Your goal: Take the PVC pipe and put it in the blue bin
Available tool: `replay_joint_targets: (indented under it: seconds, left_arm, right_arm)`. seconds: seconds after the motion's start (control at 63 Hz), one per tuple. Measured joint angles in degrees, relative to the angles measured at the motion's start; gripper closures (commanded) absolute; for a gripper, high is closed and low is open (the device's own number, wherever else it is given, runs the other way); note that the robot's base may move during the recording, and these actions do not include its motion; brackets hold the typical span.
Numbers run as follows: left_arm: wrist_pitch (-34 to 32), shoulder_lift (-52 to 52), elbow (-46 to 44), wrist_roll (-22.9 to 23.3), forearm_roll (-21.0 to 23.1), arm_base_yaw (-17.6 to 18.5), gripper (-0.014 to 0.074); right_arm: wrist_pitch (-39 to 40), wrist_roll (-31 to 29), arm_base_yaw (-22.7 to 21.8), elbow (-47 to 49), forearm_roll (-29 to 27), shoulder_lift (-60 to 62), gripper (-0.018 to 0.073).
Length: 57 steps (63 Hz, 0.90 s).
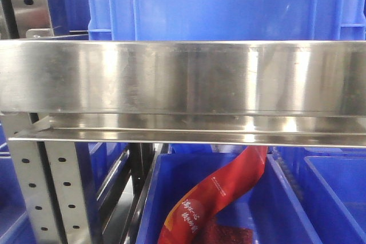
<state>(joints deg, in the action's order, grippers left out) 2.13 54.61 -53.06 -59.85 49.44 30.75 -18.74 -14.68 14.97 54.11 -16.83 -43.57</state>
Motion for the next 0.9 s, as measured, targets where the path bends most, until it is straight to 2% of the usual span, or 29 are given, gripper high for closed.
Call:
replay_joint_targets:
  seconds: [0.111,0.238,0.54,0.905]
  left_arm:
    - [-2.13,2.81,-2.25,0.0,-2.46,2.42,0.0707]
    - [-2.82,6.23,-5.42,-0.03,-3.65,3.38,0.0707]
    - [-3.73,11.01,-9.07,-0.03,-4.01,3.38,0.0707]
    - [-9.85,14.91,-9.72,-0.13,-7.79,3.46,0.0707]
  right_arm:
    - [0.0,-0.15,0.1,0.02,0.0,-1.36,0.0728]
    - [1.07,-0.15,0.1,0.02,0.0,-2.69,0.0728]
    - [4.13,-0.15,0.1,0.11,0.26,-4.03,0.0728]
    - [6.41,-0.26,0.1,3.59,0.26,-9.17,0.0728]
